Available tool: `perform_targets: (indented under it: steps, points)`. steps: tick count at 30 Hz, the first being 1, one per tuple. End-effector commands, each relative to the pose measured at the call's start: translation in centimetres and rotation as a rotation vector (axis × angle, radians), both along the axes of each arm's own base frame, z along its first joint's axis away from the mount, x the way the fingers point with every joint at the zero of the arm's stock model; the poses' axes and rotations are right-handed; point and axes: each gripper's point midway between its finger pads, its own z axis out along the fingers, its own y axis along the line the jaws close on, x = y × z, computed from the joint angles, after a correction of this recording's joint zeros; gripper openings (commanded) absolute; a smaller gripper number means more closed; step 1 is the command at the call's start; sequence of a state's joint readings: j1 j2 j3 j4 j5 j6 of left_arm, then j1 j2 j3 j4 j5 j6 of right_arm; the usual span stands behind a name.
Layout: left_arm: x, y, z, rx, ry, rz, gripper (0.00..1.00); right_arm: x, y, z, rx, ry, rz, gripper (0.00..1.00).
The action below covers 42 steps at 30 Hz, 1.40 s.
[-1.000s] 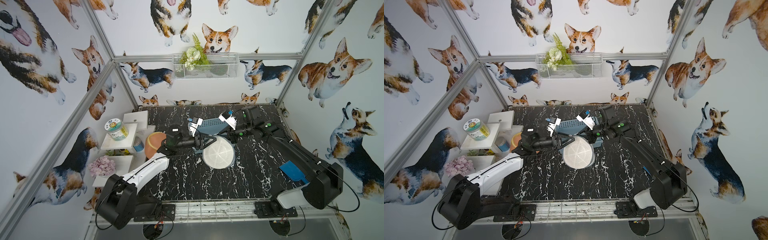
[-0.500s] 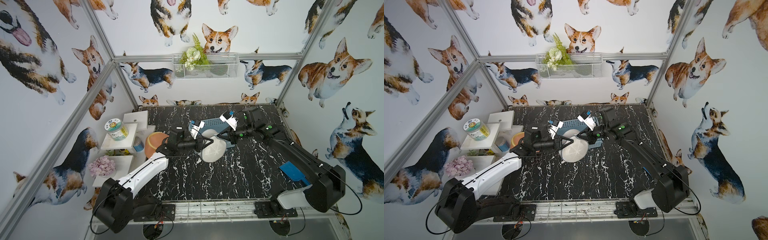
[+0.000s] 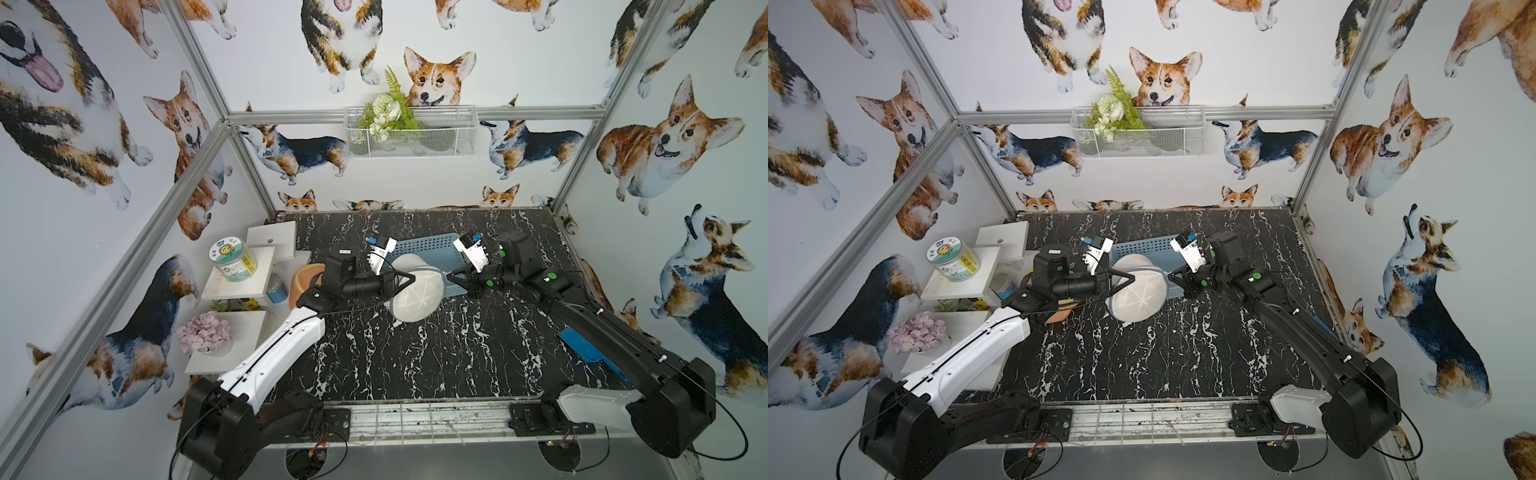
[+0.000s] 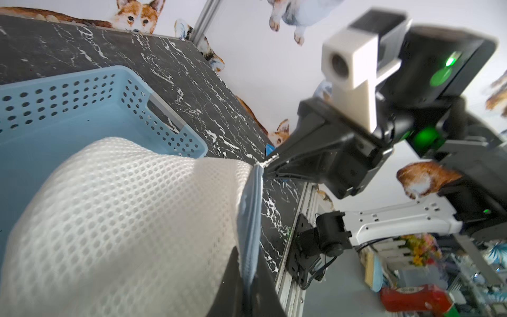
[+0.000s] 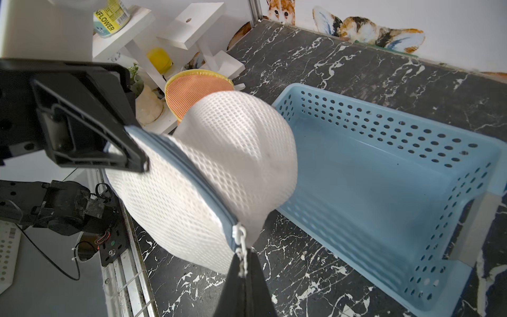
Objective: Turn the laundry bag inside out
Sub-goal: Zip the zipper on the laundry bag, then place the laundry bag at the center of the board.
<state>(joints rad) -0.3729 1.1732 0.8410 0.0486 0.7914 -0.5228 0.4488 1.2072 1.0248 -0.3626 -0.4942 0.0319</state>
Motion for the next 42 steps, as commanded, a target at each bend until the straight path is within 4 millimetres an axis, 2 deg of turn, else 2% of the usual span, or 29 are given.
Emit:
perform_targets:
  steps: [1, 5, 8, 13, 14, 16, 17, 20, 24, 25, 27, 28, 29, 30, 31, 34, 35, 38, 41, 42]
  points:
    - [0.7, 1.0, 3.1, -0.135, -0.022, 0.036, 0.00, 0.2, -1.2, -1.2, -0.001, 0.026, -0.091, 0.00]
    - [1.0, 1.7, 5.4, -0.245, -0.041, 0.083, 0.00, -1.0, -0.8, -2.4, 0.045, 0.069, -0.072, 0.00]
    - [1.5, 2.7, 7.9, -0.349, -0.071, 0.138, 0.00, -1.9, -0.3, -3.1, 0.078, 0.096, -0.055, 0.00]
    - [3.0, 4.0, 9.2, -0.394, -0.097, 0.265, 0.00, -4.1, 2.2, -4.1, 0.112, 0.131, 0.016, 0.00]
    - [3.2, 4.2, 7.6, -0.386, -0.065, 0.293, 0.00, -4.6, 2.8, -4.2, 0.125, 0.139, 0.036, 0.00]
    - [3.6, 4.7, 7.2, -0.392, -0.061, 0.345, 0.00, -5.5, 3.8, -4.0, 0.157, 0.150, 0.068, 0.00]
    - [3.7, 4.8, 7.1, -0.386, -0.066, 0.360, 0.00, -6.0, 4.1, -2.9, 0.181, 0.125, 0.082, 0.00]
    - [3.7, 4.3, 6.7, -0.322, -0.094, 0.405, 0.00, -7.3, 5.7, -0.8, 0.251, 0.109, 0.147, 0.00]
    - [3.8, 3.7, 6.5, -0.298, -0.111, 0.422, 0.00, -8.7, 7.6, 0.5, 0.280, 0.110, 0.224, 0.00]
    - [3.9, 3.5, 6.3, -0.296, -0.107, 0.416, 0.00, -8.8, 8.4, -0.4, 0.260, 0.137, 0.235, 0.00]
    - [3.6, 2.9, 6.2, -0.306, -0.094, 0.379, 0.00, -9.1, 9.0, -0.5, 0.253, 0.140, 0.246, 0.00]
    - [3.4, 2.6, 6.2, -0.310, -0.083, 0.349, 0.00, -8.7, 8.7, -0.1, 0.249, 0.126, 0.225, 0.00]
    - [3.2, 2.3, 5.8, -0.295, -0.065, 0.327, 0.00, -8.3, 8.2, 0.4, 0.239, 0.098, 0.193, 0.07]
    - [2.8, 1.8, 7.4, -0.295, -0.086, 0.277, 0.00, -7.9, 7.3, 1.7, 0.238, 0.049, 0.151, 0.19]
    - [2.3, 1.2, 7.7, -0.284, -0.077, 0.221, 0.00, -7.1, 6.0, 2.8, 0.233, 0.008, 0.094, 0.35]
    - [0.5, -0.5, 8.2, -0.257, -0.033, 0.051, 0.00, -5.0, 1.7, 6.5, 0.243, -0.119, -0.075, 0.72]
    - [0.0, -0.8, 7.9, -0.247, -0.003, 0.017, 0.00, -4.4, 0.1, 7.9, 0.246, -0.176, -0.132, 0.77]
    - [-1.3, -1.7, 6.8, -0.255, 0.058, -0.081, 0.00, -3.0, -3.8, 11.1, 0.226, -0.325, -0.332, 0.81]
    - [-2.7, -3.4, 6.3, -0.310, 0.112, -0.201, 0.00, -1.8, -6.5, 13.6, 0.211, -0.434, -0.485, 0.91]
    - [-3.2, -4.5, 6.2, -0.319, 0.128, -0.256, 0.00, -1.4, -7.3, 14.2, 0.197, -0.459, -0.531, 0.98]
